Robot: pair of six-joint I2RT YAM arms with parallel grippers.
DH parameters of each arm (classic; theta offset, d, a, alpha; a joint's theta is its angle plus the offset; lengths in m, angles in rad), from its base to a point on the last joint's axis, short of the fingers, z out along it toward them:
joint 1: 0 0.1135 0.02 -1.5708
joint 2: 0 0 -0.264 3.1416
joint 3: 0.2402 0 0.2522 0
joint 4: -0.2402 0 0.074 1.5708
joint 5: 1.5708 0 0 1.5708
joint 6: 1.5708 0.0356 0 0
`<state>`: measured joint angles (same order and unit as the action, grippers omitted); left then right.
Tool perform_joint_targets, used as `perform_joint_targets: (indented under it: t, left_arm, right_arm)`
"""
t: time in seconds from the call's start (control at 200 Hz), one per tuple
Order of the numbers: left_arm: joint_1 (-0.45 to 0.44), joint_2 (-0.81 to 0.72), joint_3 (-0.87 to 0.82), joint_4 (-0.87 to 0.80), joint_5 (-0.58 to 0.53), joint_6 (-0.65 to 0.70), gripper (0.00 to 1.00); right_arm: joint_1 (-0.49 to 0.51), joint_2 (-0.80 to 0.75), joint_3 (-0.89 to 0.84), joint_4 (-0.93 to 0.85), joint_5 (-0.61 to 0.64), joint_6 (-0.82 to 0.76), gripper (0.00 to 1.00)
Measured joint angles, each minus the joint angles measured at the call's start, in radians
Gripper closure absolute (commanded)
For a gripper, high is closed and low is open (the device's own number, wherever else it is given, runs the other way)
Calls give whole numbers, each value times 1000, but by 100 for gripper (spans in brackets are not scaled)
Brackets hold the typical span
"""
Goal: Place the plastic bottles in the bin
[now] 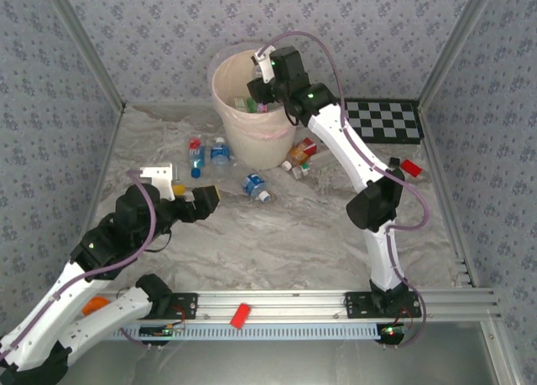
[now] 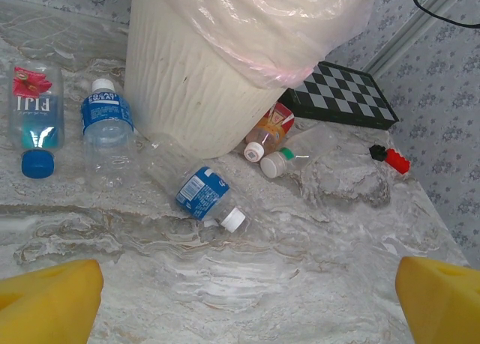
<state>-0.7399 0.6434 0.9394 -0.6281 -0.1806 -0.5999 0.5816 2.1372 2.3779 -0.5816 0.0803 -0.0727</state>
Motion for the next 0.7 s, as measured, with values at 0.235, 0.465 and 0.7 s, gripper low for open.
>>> perform_joint_targets:
  t: [0.235,0.465,0.7]
  left_arm:
    - [0,0,0,0,0,0,0]
    - [0,0,0,0,0,0,0]
    - [0,0,0,0,0,0,0]
  right_arm:
    - [0,4,0,0,0,-1,45]
    - [0,4,0,-7,1,-6,0]
    - [0,4,0,-7,2,-11,0]
